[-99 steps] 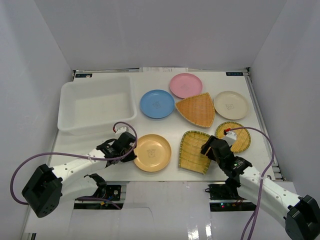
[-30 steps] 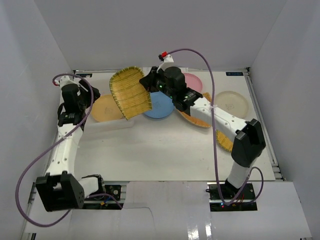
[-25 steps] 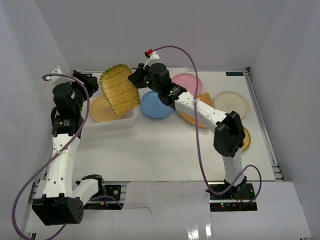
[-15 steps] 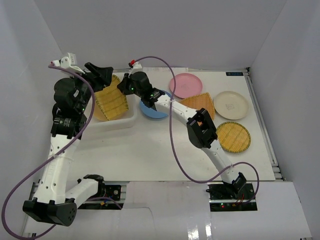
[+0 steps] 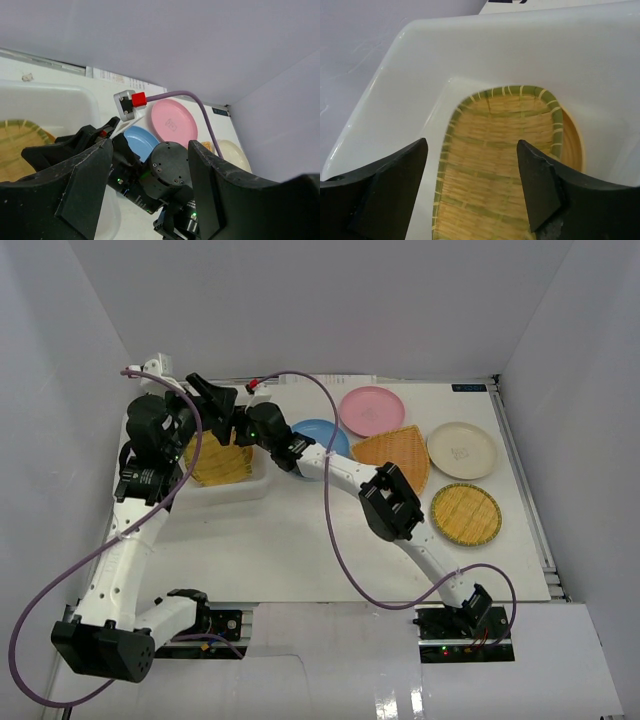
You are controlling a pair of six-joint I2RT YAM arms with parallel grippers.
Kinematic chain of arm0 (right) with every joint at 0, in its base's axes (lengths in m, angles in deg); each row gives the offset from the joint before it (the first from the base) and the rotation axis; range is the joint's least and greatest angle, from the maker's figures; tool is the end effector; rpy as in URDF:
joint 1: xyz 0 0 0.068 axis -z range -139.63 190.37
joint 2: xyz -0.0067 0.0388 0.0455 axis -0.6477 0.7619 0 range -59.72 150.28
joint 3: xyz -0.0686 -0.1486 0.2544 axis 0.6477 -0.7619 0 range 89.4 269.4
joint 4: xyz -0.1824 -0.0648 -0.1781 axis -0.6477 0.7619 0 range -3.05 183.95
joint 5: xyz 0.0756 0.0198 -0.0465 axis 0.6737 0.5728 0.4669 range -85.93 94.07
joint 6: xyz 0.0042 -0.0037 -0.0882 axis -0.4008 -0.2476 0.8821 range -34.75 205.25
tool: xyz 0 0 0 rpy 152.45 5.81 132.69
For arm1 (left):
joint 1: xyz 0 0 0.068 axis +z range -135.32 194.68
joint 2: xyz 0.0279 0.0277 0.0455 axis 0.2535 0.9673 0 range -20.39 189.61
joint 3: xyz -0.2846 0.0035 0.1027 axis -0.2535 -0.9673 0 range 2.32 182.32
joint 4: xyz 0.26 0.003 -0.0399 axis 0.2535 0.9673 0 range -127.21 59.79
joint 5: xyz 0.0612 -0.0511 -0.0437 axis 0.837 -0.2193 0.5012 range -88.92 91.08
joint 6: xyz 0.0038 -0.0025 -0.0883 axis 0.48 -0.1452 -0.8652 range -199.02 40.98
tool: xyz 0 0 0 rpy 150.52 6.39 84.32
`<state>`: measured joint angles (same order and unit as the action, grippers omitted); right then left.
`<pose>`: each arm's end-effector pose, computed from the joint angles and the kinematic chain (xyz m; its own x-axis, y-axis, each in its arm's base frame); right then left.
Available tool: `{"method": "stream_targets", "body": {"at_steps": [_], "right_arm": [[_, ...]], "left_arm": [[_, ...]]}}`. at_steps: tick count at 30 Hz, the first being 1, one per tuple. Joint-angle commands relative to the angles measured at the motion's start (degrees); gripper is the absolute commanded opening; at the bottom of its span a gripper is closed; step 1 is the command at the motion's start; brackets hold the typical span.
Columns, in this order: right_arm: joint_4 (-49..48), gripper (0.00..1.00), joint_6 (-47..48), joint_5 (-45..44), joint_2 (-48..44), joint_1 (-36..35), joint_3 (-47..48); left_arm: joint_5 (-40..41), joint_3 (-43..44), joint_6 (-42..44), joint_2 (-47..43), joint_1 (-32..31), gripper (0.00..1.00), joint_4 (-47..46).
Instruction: Place the plates into the plastic bin on the countertop
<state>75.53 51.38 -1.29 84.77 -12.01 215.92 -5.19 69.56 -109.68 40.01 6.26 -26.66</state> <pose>0.4113 0.5217 0.2483 -0.4657 0.3046 -0.8309 -0.5690 0.6160 0.5448 0.2599 -0.0471 0.4488 -0.1843 -0.4850 -0.8548 0.1852 0.8370 -0.5149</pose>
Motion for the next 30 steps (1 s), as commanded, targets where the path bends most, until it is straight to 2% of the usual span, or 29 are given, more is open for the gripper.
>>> {"method": "stream_targets", "body": {"at_steps": [1,5,6,10,12,13,14,15,16,17,18,21,25,28,29,30], "right_arm": [[-3.70,0.79,0.98,0.44,-5.07,-0.09,-0.92],[-3.61,0.82,5.29,-0.43,-11.84,0.08,-4.77],[-3.61,0.82,6.35,-0.87,-16.21,0.43,-6.62],[-3.78,0.75,7.94,-0.70,-29.67,4.38,-21.45],[-3.78,0.71,7.50,-1.66,-38.95,8.84,-34.10],[-3.78,0.68,6.89,-1.75,-42.06,10.61,-38.76],[-3.87,0.62,5.32,-1.84,-45.31,12.63,-48.20],[-3.79,0.61,4.43,-2.10,-51.70,16.74,-52.99],[-3.87,0.59,3.73,-2.19,-54.89,18.61,-57.57],[-3.87,0.51,3.02,-3.32,-58.23,20.54,-62.05],[-3.79,0.49,2.67,-4.29,-64.44,24.04,-70.36],[-3.44,0.40,0.83,-4.22,-75.61,31.25,-84.09],[-2.82,0.37,-1.11,-1.42,-83.66,37.25,-94.51],[-2.03,0.38,-1.11,2.01,-86.56,39.46,-97.77],[-1.51,0.40,-0.50,2.29,-88.04,39.98,-98.21],[-0.46,0.45,0.02,2.55,-88.84,40.25,-98.65]], "left_arm": [[-2.61,-0.53,-0.19,0.59,-0.19,0.72,1.67],[-4.90,-0.80,-1.86,1.47,-0.19,0.72,2.81],[-6.55,-1.06,-3.52,1.91,-0.19,0.72,3.07],[-12.37,-3.43,-9.33,5.24,-1.76,0.70,1.85],[-11.15,-4.75,-10.47,7.00,-7.09,0.68,1.15],[-8.01,-5.27,-11.61,8.49,-9.39,0.68,0.53],[-6.24,-6.50,-12.06,9.46,-11.85,0.68,-0.25],[-4.48,-6.86,-12.58,10.52,-16.31,0.68,-1.31],[-0.46,-7.30,-14.07,13.05,-18.19,0.68,-1.84],[1.67,-8.00,-15.13,14.21,-19.95,0.68,-2.54],[3.69,-9.83,-16.62,15.26,-22.66,0.68,-4.29],[13.53,-14.40,-23.73,18.78,-28.56,0.69,-8.85],[30.57,-14.95,-29.19,25.54,-37.00,0.75,-12.57],[32.88,-14.51,-36.48,32.57,-37.37,0.78,-12.56],[34.55,-13.90,-39.37,35.81,-37.37,0.85,-11.61],[35.35,-11.81,-40.61,37.32,-37.19,0.86,-10.90]]}}
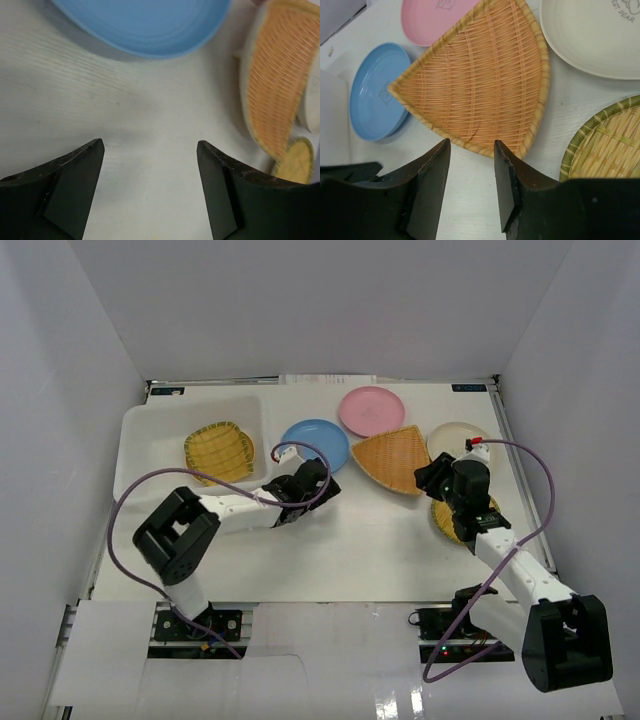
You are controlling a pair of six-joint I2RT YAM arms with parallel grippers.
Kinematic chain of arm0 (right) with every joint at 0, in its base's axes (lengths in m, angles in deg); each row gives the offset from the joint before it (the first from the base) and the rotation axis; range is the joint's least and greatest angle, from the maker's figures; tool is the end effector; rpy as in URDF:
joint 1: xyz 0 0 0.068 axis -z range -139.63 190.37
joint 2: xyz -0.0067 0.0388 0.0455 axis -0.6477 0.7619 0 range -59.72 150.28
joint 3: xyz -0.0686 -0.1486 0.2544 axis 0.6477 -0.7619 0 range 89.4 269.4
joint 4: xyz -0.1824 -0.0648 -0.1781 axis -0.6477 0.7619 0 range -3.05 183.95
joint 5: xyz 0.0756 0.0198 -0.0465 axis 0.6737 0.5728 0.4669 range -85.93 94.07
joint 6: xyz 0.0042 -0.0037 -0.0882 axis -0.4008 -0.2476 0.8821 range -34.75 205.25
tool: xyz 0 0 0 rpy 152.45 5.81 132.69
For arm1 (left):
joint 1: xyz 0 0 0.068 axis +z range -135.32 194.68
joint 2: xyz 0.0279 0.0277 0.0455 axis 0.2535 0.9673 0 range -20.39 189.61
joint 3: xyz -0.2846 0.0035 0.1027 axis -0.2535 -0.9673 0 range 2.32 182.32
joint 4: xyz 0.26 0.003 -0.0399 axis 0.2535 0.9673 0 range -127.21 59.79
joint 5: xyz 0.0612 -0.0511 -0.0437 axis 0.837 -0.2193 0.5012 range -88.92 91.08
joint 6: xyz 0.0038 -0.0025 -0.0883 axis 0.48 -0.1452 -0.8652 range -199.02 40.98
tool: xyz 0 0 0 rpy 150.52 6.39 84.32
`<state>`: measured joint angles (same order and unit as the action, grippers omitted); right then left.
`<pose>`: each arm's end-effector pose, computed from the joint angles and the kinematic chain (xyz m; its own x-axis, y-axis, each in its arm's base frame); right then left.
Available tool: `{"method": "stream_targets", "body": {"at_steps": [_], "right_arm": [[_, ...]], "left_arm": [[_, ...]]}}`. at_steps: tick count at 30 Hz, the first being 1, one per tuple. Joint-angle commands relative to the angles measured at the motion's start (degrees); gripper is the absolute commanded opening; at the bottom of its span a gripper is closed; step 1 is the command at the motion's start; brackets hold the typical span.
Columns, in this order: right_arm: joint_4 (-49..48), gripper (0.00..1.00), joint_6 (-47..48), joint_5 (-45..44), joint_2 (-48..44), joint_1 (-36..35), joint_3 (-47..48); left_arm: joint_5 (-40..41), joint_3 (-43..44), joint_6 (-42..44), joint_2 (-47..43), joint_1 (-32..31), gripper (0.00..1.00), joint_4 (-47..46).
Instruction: Place the plates into the plastic bin on the countertop
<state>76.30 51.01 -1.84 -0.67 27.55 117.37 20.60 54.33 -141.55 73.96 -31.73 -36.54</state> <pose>0.2489 0.0484 0.2372 -0.3526 0.4937 -0.7950 0.0867 0.8631 0.4975 0.2765 -0.2523 0.1845 -0.6733 -0.5056 -0.5396 -0.1801 0.8199 -0.5435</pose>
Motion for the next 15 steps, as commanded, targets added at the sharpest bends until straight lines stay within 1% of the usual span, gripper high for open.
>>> {"method": "stream_targets", "body": {"at_steps": [1,2,3,6,8,13,15], "right_arm": [[-0.43,0.47,0.84,3.19,-4.37,1.13,-0.02],[0.36,0.51,1.71,4.23,-4.55,1.56,0.24],[1.68,0.57,2.07,5.20,-4.47,1.92,0.51],[2.57,0.63,1.72,9.85,-2.89,3.41,0.51],[2.39,0.64,1.63,9.78,-2.01,3.33,0.25],[-0.23,0.66,0.58,9.25,1.33,3.77,0.33],[-1.03,0.67,0.40,9.60,2.82,3.85,0.95]], "left_arm": [[11.48,4.58,-9.11,4.87,0.80,0.87,0.90],[12.19,5.64,-10.41,7.67,0.80,0.87,1.79],[12.63,7.30,-11.21,8.83,0.97,0.87,2.40],[13.08,7.93,-15.69,11.56,2.11,0.87,3.29],[13.42,6.27,-16.05,11.30,2.56,0.87,-0.04],[16.42,5.30,-18.16,11.21,3.26,0.87,1.44],[17.47,4.94,-19.21,11.56,3.70,0.84,1.27]]}}
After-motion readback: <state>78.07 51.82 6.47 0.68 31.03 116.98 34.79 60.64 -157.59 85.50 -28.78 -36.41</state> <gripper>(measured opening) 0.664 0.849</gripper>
